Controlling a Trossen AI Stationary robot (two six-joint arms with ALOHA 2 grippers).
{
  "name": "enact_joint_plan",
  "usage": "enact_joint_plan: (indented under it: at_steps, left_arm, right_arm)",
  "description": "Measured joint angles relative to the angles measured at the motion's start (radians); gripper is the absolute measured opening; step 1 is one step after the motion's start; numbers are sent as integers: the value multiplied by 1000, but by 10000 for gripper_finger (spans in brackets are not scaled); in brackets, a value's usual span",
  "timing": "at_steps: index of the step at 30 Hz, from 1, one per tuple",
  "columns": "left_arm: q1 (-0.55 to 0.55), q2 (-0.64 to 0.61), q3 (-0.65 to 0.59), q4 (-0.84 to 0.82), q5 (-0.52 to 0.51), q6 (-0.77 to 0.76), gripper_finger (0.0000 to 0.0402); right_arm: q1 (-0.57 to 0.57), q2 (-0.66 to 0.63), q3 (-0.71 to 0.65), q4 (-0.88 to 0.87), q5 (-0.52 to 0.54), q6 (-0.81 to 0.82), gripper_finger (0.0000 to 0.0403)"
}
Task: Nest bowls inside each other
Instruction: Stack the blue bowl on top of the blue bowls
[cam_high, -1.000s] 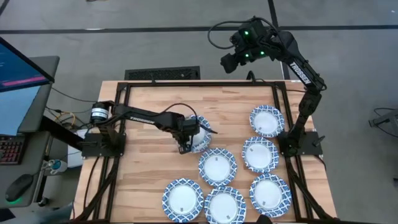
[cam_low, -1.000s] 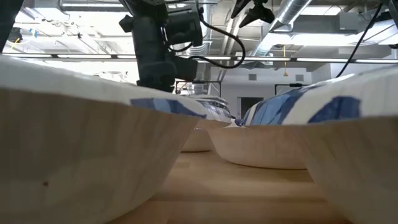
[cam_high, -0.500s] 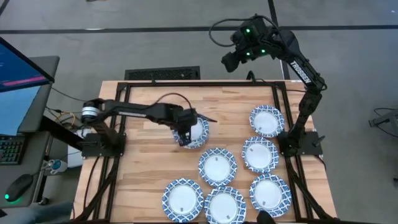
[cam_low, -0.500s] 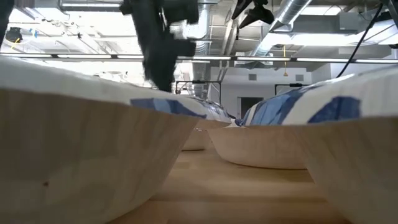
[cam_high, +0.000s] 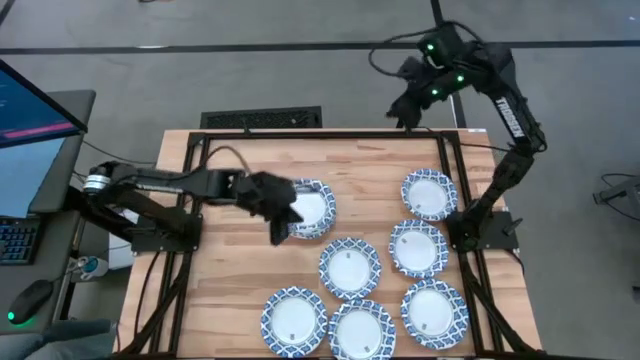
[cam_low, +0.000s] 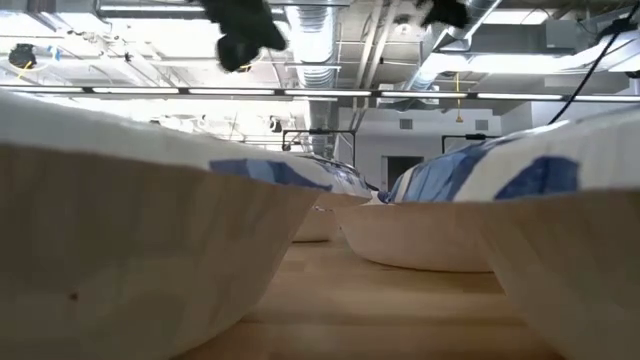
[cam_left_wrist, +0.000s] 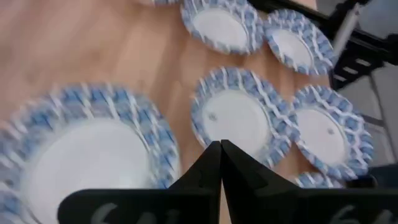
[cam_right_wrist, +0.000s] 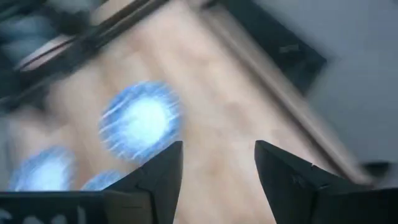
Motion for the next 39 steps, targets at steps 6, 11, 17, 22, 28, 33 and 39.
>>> enact_joint_plan:
  at_steps: [6, 11, 17, 22, 28, 33, 39]
  left_arm:
    - [-90, -108, -202, 327, 51, -134, 0]
    - [-106, -184, -302, 466, 142, -191, 0]
    - [-113, -250, -417, 546, 143, -243, 0]
    - [-107, -264, -464, 680, 56, -220, 0]
    - [-42, -234, -450, 528, -197, -64, 0]
    - [17, -222, -371, 239, -205, 67, 0]
    - [62, -203, -287, 86, -80, 276, 0]
  right_arm:
    - [-57, -203, -218, 26, 164, 182, 212]
    - [-53, -331, -507, 112, 31, 389, 210]
    - [57, -513, -831, 61, 135, 597, 212]
    - [161, -643, -1007, 106, 290, 838, 212]
    - [332, -708, -1125, 115, 489, 1125, 212]
    - [465, -690, -1218, 136, 556, 1310, 215]
    - [539, -616, -1293, 282, 583, 1380, 229]
